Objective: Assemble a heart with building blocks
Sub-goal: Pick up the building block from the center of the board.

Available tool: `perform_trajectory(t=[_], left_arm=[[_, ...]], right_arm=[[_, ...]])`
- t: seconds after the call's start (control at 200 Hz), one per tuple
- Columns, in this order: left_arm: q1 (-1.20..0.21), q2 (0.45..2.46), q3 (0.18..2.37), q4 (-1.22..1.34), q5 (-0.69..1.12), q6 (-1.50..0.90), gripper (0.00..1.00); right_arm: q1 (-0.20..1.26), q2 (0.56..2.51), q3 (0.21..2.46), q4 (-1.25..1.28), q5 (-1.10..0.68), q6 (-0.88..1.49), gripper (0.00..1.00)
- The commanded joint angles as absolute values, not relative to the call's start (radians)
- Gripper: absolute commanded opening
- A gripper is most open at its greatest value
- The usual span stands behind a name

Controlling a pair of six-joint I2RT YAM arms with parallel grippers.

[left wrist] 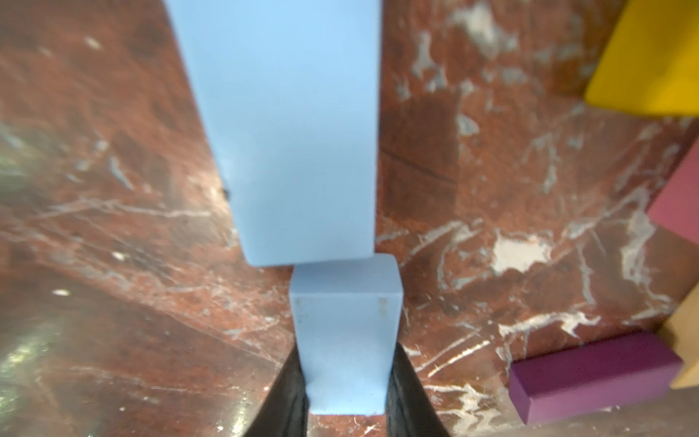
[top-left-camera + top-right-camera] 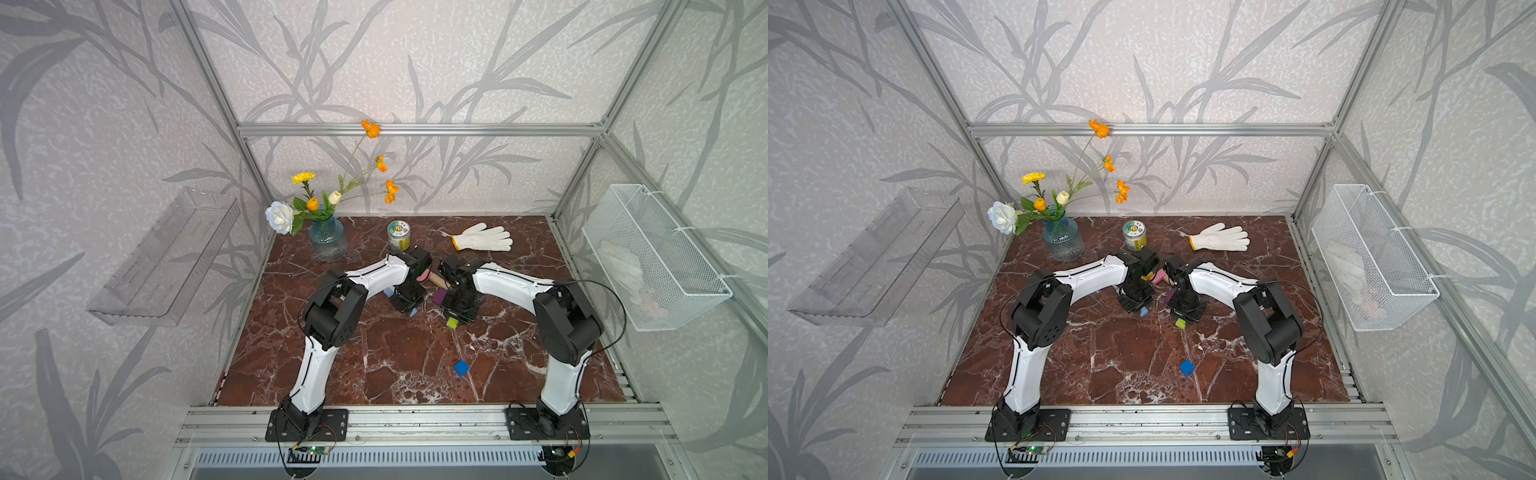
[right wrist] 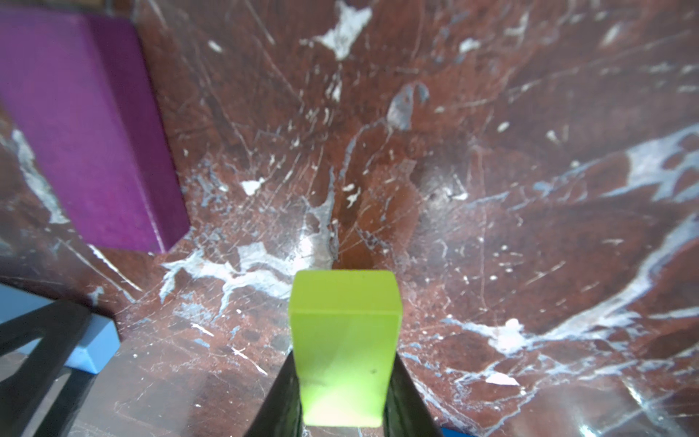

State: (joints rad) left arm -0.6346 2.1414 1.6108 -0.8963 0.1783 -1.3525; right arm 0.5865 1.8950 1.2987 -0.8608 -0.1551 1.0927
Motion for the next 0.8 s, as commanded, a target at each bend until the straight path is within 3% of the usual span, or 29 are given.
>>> perform_trajectory(t=[0.0, 0.795], left_arm=[[-0.624, 2.167, 1.655, -0.971, 0.125, -1.337, 0.21], [-0.614, 2.184, 1.660, -0.974, 0.165, -1.341, 0.21]], right_arm=[[0.583, 1.864, 1.296, -0.876, -0.138, 1.102, 0.00], [0.569, 1.905, 1.324, -0.879, -0.155, 1.085, 0.00]])
